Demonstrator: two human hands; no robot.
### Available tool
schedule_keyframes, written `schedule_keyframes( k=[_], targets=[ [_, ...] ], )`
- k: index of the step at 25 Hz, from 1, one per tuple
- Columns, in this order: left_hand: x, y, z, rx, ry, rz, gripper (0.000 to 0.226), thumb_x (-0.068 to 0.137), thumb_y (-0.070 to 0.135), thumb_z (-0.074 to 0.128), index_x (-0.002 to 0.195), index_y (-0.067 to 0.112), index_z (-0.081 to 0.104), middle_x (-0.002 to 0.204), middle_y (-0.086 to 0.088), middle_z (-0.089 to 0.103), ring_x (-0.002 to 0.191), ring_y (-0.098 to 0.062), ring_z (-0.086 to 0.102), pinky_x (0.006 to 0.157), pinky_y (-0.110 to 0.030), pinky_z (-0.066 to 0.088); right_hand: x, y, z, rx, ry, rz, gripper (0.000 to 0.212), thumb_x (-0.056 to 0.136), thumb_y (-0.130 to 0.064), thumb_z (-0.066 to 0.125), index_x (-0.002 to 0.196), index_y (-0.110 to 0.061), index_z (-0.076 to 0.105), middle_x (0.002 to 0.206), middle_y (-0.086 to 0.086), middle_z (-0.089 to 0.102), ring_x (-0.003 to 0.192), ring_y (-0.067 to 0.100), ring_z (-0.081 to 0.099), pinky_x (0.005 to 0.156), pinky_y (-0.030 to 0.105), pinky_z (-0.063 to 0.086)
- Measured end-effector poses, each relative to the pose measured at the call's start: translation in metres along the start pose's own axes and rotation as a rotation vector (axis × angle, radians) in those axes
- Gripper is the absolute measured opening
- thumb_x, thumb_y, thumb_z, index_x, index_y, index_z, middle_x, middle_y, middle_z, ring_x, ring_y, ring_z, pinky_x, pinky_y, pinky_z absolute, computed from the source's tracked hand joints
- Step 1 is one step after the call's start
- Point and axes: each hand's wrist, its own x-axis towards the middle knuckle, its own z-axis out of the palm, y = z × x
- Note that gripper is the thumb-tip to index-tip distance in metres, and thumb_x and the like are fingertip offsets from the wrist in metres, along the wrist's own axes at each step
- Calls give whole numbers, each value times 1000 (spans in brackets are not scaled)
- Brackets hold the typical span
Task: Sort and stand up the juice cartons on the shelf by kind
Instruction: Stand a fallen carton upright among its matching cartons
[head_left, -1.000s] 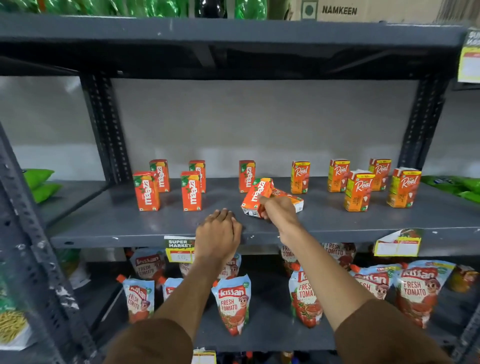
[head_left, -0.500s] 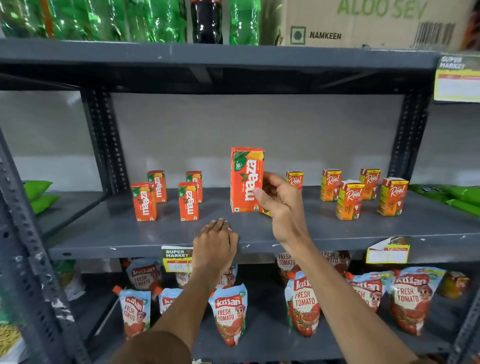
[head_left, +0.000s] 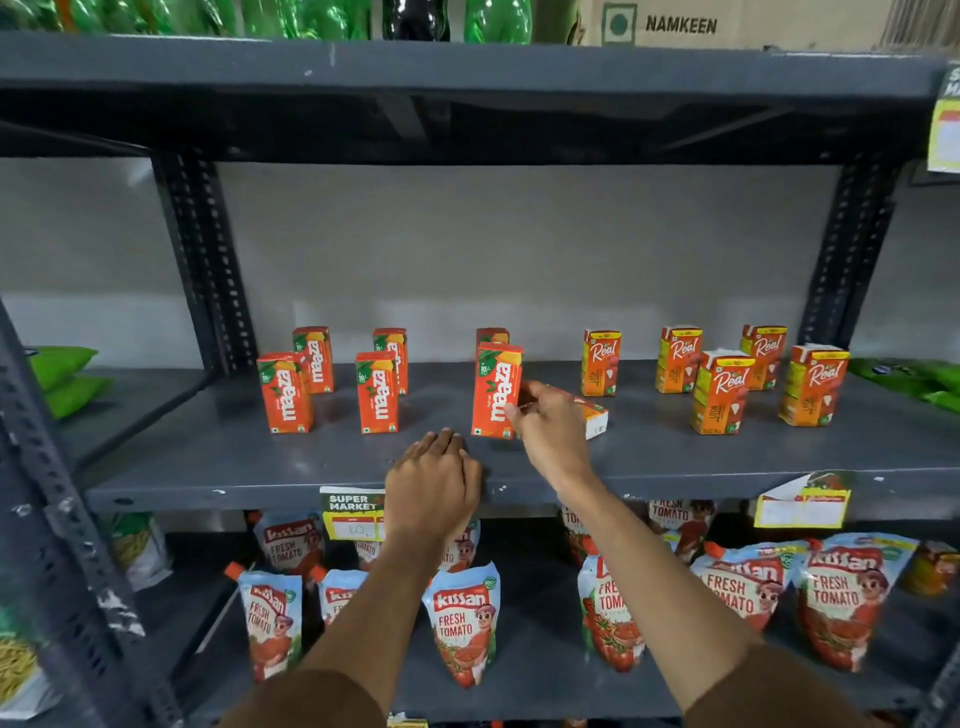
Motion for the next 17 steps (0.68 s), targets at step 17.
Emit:
schedule_keyframes(
  k=[17],
  targets=[
    [2,-1,1,-16,10,-7,41,95,35,31,114,19,64,123,0,65,109,-15,61,86,-31,48,23,26,14,-152,66,-29,46,89,-19,71,132,-8,58,124,10,61,112,20,63,87,24,48]
  ],
)
